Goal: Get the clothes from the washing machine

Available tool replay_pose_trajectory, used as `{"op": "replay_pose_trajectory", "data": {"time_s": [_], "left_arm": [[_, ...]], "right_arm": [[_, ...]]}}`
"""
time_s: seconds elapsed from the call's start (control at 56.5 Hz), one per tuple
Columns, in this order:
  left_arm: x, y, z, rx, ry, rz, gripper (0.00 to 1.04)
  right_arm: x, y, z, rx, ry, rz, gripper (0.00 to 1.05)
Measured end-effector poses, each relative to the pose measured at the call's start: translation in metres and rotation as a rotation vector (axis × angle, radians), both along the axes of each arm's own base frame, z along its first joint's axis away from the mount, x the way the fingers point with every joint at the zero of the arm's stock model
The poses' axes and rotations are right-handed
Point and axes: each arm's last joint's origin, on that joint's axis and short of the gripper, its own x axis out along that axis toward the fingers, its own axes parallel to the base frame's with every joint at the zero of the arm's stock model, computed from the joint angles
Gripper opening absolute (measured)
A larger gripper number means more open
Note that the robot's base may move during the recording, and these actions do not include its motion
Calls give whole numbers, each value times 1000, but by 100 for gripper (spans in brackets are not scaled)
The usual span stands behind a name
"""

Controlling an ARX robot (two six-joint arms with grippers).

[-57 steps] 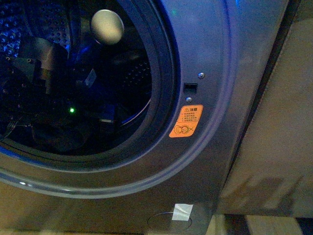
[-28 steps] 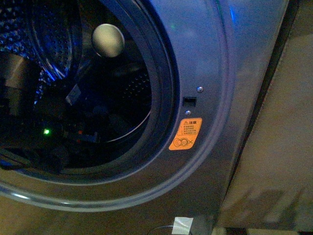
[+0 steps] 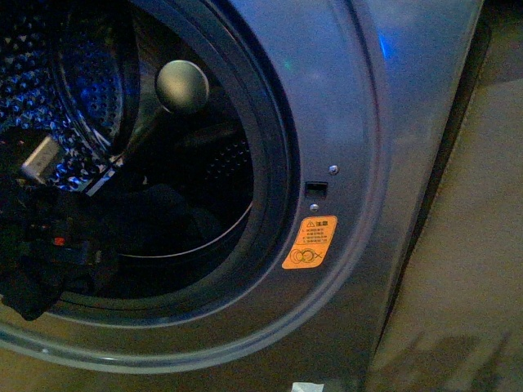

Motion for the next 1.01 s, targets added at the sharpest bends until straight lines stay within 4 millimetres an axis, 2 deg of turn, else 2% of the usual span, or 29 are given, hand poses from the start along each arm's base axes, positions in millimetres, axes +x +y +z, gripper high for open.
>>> {"op": "replay_pose_trajectory", "data": {"time_s": [0.212, 0.354, 0.654, 0.69, 0.831, 0.92, 1.008], "left_arm": [[-33, 4, 22, -47, -50, -27, 16], [-52, 7, 46, -82, -112, -38, 16], [-92, 14, 111, -173, -289, -78, 16], [-98, 16, 124, -188, -323, -85, 16], [-107, 19, 157, -207, -407, -103, 16], [-114, 19, 191, -211, -493, -137, 16], [-119, 15, 215, -214, -553, -176, 16]], "right_arm": [[0, 0, 0, 0, 0, 0, 97], [0, 0, 0, 0, 0, 0, 97], [0, 0, 0, 0, 0, 0, 97], [0, 0, 0, 0, 0, 0, 97], [0, 0, 0, 0, 0, 0, 97], [0, 0, 0, 0, 0, 0, 97], [0, 0, 0, 0, 0, 0, 97]]}}
